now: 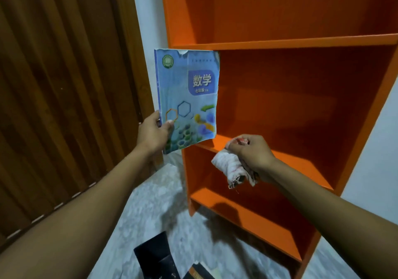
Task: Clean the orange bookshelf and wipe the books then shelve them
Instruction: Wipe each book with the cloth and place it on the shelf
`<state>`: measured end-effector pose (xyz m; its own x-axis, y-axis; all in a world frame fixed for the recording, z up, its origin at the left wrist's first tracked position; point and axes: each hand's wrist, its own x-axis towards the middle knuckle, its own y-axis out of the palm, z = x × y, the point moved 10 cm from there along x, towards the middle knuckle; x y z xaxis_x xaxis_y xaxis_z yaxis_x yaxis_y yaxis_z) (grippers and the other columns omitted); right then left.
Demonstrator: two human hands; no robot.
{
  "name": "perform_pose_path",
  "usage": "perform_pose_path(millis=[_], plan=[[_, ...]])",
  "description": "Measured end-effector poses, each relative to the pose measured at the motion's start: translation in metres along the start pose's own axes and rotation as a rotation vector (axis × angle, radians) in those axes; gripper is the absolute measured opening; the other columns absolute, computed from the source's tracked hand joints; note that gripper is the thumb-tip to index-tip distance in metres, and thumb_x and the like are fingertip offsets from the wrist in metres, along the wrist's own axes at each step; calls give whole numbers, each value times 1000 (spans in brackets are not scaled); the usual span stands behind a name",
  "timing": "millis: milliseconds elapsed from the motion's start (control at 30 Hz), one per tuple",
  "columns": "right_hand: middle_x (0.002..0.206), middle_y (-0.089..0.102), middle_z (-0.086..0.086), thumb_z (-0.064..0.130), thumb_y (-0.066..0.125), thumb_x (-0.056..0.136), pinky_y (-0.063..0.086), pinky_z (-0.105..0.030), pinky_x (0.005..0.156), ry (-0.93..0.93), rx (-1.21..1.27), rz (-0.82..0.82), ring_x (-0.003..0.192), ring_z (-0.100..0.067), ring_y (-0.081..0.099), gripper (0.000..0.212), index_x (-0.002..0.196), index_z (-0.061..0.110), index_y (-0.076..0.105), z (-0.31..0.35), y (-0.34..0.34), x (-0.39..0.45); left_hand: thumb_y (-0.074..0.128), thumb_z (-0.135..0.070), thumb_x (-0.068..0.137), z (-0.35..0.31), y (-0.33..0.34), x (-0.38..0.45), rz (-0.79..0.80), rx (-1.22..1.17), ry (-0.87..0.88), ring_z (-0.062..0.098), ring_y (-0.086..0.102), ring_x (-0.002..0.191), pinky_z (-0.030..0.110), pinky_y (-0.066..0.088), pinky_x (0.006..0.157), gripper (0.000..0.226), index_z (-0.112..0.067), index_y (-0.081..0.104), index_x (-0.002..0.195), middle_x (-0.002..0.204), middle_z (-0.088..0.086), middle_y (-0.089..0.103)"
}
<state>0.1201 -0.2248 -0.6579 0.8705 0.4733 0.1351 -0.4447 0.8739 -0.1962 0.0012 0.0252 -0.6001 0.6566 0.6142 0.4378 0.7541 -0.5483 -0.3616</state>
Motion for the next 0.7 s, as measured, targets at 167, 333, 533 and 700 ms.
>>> perform_pose_path(millis=[167, 333, 533, 700], plan=[[87, 72, -24, 5, 68, 89, 54, -37, 70, -49, 117, -78, 77, -26, 65, 6, 87, 0, 71, 11, -12, 43, 60, -17, 98, 20, 57, 39, -38, 13, -68, 12, 62, 78, 13, 42, 61, 22, -12, 64, 119, 98, 2, 66], [87, 73, -18, 7, 68, 89, 56, -37, 69, -54, 115, -126, 78, -25, 67, 6, 88, 2, 72, -5, -24, 68, 58, -20, 99, 53, 109, 61, -124, -44, -148, 23, 56, 82, 28, 38, 66, 19, -13, 64, 115, 91, 2, 61], [89, 73, -20, 7, 69, 89, 56, -36, 69, -40, 127, -134, 79, -25, 68, 10, 92, -2, 72, -23, -24, 76, 53, -7, 97, 69, 140, 77, 29, 109, -175, 34, 62, 91, 48, 54, 77, 35, -15, 49, 131, 108, 14, 64], [91, 73, -22, 7, 70, 89, 57, -38, 69, -5, 197, -128, 76, -27, 68, 10, 92, -2, 71, -31, -18, 76, 70, -16, 87, 84, 136, 79, 48, 286, -214, 33, 68, 96, 45, 59, 83, 28, -17, 67, 115, 109, 11, 70]])
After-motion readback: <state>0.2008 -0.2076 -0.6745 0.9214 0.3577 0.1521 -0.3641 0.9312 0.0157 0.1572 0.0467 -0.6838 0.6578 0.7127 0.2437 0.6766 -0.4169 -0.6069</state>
